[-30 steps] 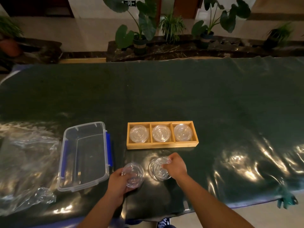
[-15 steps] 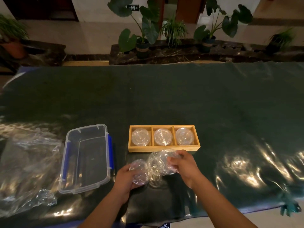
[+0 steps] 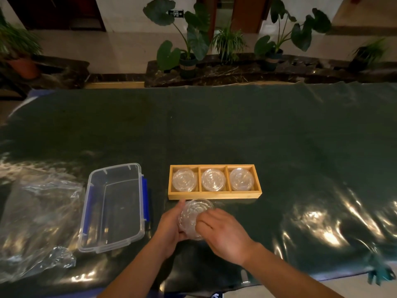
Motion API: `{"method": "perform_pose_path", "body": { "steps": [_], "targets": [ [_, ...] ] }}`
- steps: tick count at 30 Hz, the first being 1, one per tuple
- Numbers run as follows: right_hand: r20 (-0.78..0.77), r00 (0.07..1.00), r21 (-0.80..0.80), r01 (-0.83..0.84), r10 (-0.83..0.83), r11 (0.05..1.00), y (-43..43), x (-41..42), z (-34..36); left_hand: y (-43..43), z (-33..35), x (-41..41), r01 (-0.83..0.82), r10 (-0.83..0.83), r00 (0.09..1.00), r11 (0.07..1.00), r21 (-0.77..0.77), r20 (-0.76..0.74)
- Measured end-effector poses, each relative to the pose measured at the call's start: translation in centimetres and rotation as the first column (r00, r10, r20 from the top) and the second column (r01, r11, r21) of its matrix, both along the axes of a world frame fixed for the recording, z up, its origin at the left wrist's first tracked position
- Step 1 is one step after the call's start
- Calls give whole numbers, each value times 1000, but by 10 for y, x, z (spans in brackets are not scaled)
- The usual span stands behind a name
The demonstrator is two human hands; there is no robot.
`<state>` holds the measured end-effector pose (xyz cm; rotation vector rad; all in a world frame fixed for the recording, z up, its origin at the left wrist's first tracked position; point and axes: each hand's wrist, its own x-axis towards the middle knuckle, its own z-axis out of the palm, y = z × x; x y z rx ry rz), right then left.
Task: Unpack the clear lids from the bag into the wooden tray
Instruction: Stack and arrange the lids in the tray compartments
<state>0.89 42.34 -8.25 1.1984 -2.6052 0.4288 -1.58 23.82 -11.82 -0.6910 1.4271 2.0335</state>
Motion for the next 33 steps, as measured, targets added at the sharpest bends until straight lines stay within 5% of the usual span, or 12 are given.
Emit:
{"method": "perform_pose_path", "body": {
  "steps": [8,11,13,15,17,19,24,27,33],
  "targets": [
    [93,995,-91,32,-23,995,-4,3,-1,0,-1,-9,-63,59,997,996,-62,-59],
    [262,961,-238,158,-93,958,6,4,5,-4,3,-13,-99,97,993,994,-38,-67],
    [445,872,-328,371,-204,869,8,4,13,-7,3,-16,-117,116,990,993,-7,-79],
    [699,677,-409,643,-231,648,8,-1,22,-6,3,-18,-133,133,988,991,-1,-85],
    [877,475,-425,831,-63,358,11,-11,29,-4,4,-19,-125,122,988,992,-26,-96],
    [925,373,-379,907,69,185,15,-21,33,2,5,-17,-91,87,990,995,-33,-111],
    [951,228,-244,968,209,56,18,-28,23,13,6,-12,-31,27,990,999,-29,-138],
    [911,217,-223,975,351,-23,32,-30,8,11,1,-13,-49,39,989,997,-63,-143],
    [971,153,-148,988,184,-42,74,-47,-18,1,-12,-16,-99,88,990,989,-106,-108]
  ]
}}
